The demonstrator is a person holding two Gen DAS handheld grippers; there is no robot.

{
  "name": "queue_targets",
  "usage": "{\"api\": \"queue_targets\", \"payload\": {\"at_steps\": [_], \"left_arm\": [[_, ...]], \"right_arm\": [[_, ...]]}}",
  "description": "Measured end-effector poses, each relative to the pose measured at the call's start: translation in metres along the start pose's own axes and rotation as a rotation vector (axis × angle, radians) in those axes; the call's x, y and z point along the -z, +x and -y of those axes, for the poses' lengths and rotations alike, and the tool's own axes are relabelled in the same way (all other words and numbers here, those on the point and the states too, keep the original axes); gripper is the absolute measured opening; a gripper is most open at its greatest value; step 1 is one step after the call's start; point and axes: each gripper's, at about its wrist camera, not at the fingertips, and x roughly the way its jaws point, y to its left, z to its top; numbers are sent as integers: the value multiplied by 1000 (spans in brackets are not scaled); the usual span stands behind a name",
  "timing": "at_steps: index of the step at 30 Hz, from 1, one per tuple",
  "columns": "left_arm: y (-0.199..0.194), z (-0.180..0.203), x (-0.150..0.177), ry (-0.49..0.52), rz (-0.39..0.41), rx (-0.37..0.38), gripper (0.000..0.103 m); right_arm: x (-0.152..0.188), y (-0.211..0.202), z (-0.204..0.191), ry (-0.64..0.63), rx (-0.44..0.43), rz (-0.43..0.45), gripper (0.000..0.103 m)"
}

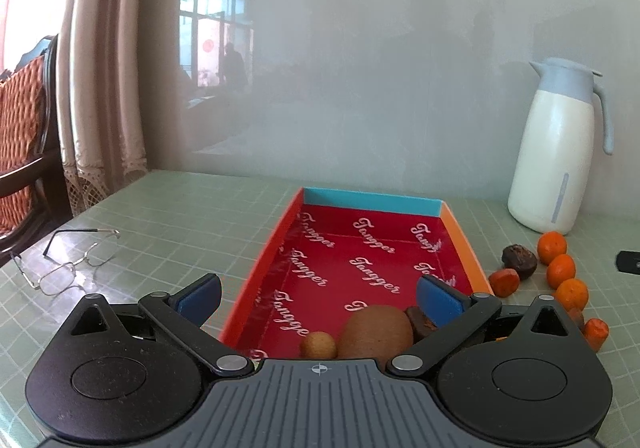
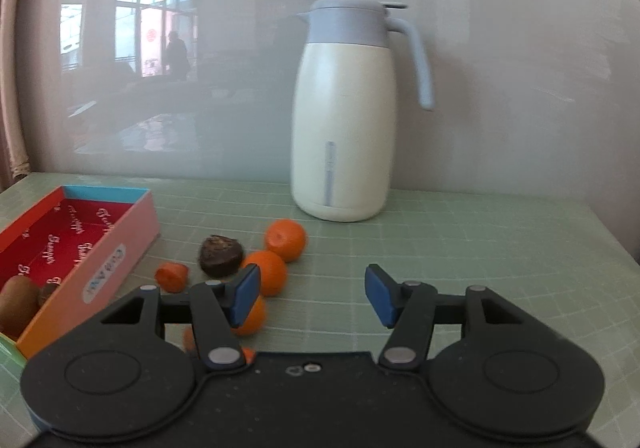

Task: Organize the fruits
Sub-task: 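Grasp the second dark brown dried fruit with the right tool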

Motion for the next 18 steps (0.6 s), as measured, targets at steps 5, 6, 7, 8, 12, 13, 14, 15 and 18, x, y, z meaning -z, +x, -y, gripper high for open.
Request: {"api": "queue_targets", "payload": {"at_steps": [5, 6, 7, 8, 12, 13, 14, 15, 18], "left_arm": [[1, -15, 0, -14, 11, -38, 103], [1, -20, 0, -20, 15, -48, 103], [2, -27, -1, -31, 19, -62, 103], [2, -33, -1, -42, 23, -74, 103], [4, -65, -1, -96, 37, -149, 103], [5, -73, -1, -111, 37, -166, 103], [6, -82, 0, -124, 35, -185, 103], [7, -90, 0, -132, 35, -206, 103], [13, -113, 3, -169, 19, -260, 103]], "right_arm": [[-12, 13, -29, -42, -53, 18, 58], [-15, 17, -34, -45, -63, 21, 58], [-16, 20, -39, -49, -69, 22, 58], [-18, 23, -44, -52, -75, 22, 58], [-22, 38, -58, -70, -92, 9, 58], [-23, 43, -61, -71, -96, 4, 58], [-24, 47, -63, -72, -96, 0, 58], [-25, 51, -64, -72, -94, -5, 58], [-25, 64, -68, -82, -82, -25, 57]]}}
